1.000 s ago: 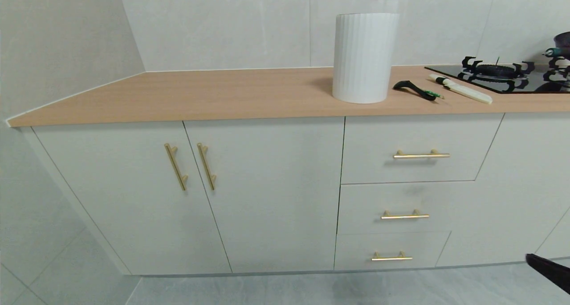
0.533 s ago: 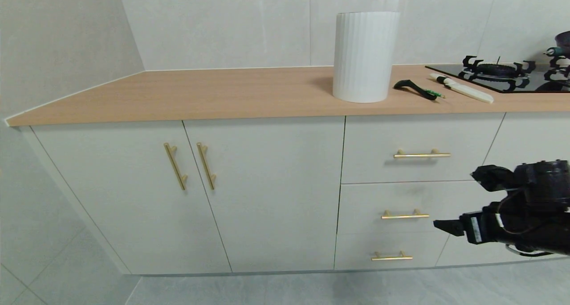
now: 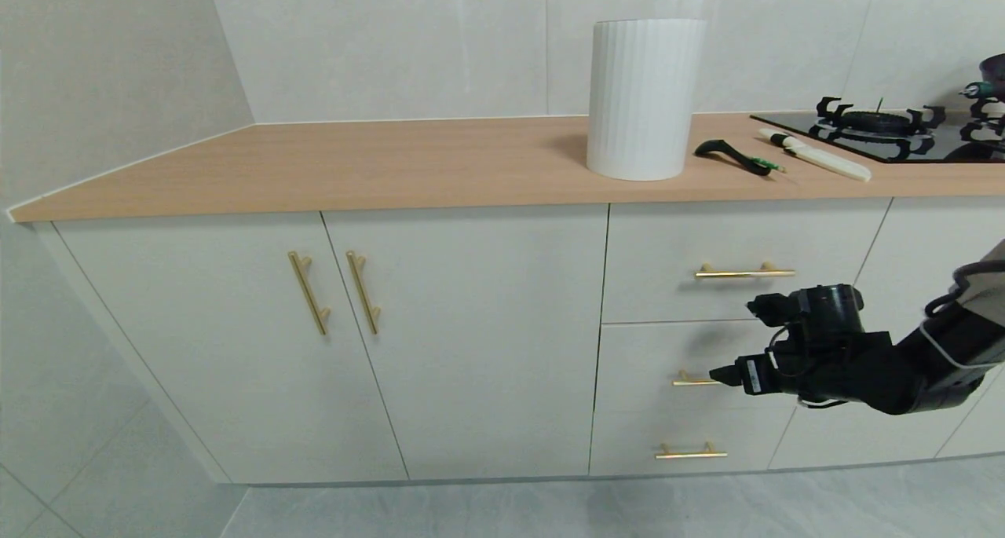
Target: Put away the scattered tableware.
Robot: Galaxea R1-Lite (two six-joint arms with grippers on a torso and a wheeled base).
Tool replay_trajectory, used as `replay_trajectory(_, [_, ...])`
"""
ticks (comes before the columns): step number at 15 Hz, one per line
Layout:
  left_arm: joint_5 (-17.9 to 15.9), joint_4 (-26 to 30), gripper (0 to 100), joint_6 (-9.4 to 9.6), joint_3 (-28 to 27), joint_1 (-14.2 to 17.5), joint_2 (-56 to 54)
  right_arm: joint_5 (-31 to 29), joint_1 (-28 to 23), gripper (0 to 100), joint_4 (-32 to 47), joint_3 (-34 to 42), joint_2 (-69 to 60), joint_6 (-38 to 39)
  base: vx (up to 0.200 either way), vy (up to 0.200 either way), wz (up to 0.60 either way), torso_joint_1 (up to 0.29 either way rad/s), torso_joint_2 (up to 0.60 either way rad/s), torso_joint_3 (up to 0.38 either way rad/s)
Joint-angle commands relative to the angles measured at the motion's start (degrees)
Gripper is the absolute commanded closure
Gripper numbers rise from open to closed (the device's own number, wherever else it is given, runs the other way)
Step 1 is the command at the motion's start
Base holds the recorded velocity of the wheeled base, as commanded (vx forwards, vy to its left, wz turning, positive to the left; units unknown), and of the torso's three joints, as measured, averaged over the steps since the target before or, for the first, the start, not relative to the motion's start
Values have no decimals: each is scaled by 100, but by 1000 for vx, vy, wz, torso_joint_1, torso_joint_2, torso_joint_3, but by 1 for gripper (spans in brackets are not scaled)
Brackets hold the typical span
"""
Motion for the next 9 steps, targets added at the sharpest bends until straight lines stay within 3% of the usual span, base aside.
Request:
replay_trajectory(1, [1,1,0,-1,0,1,7,-181,11,0,-187,-304,595,14,0,0,0,0,0,0])
replay_trajectory(6, [1,1,0,-1,0,1,7,-445,20,0,-1470,-242,1201,5,0,0,0,0,0,0])
replay_trajectory(9, [1,1,0,-1,0,1,7,-550,29,0,-1620,-330,1430,5,0,0,0,0,0,0])
